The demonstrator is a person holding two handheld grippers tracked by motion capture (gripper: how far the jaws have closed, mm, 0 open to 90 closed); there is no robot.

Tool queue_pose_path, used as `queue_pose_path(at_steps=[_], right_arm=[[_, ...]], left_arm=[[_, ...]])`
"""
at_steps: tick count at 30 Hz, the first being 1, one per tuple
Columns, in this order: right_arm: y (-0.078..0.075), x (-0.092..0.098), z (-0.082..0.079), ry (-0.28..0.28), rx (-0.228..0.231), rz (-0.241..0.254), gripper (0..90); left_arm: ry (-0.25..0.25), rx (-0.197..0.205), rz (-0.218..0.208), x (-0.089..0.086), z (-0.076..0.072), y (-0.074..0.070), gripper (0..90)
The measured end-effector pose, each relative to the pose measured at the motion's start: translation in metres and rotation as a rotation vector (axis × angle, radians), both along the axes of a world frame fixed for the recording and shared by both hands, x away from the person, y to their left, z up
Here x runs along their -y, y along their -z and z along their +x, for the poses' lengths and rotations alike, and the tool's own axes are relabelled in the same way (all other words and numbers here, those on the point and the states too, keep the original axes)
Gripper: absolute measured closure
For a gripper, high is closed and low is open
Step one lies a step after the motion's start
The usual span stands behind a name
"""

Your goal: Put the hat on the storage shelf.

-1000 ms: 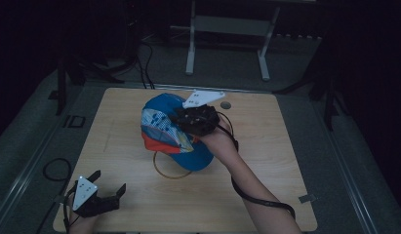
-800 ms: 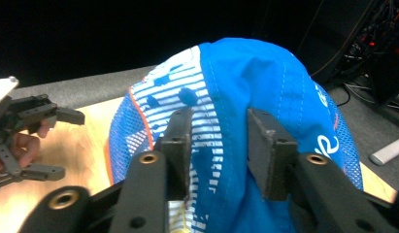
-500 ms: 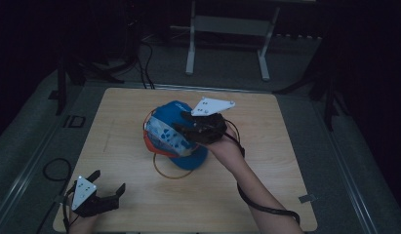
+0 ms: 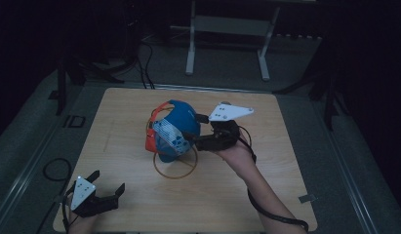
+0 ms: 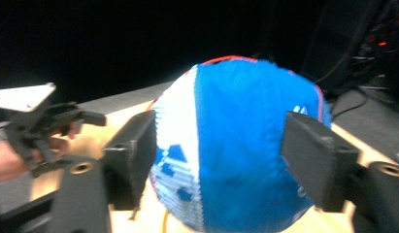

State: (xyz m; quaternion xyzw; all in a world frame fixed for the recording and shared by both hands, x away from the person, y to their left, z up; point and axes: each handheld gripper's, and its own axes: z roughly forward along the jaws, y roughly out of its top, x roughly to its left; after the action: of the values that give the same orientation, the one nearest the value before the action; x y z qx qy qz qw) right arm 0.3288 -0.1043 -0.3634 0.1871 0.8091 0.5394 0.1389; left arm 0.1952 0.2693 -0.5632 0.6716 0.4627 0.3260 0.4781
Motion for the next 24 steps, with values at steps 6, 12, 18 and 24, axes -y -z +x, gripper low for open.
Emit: queue_pose_path(at_steps=[6,12,18,24], right_arm=[[0.012,0.015,-0.006,-0.046,-0.027,0.039,14.6],[0.034,0.028,-0.013,-0.075,-0.002,0.019,12.7],[0.057,0.038,-0.015,-0.051,-0.019,-0.015,12.6],[0.082,0.05,-0.015,-0.031,-0.047,-0.028,12.5]], left_arm=[[-0.003,0.0,-0.001,-0.001,-0.001,0.001,1.3],[-0.007,0.003,-0.008,-0.002,-0.003,0.001,1.3],[-0.008,0.01,-0.011,-0.003,-0.004,0.001,1.3],[-0.001,0.007,-0.004,-0.001,-0.003,0.002,1.3]])
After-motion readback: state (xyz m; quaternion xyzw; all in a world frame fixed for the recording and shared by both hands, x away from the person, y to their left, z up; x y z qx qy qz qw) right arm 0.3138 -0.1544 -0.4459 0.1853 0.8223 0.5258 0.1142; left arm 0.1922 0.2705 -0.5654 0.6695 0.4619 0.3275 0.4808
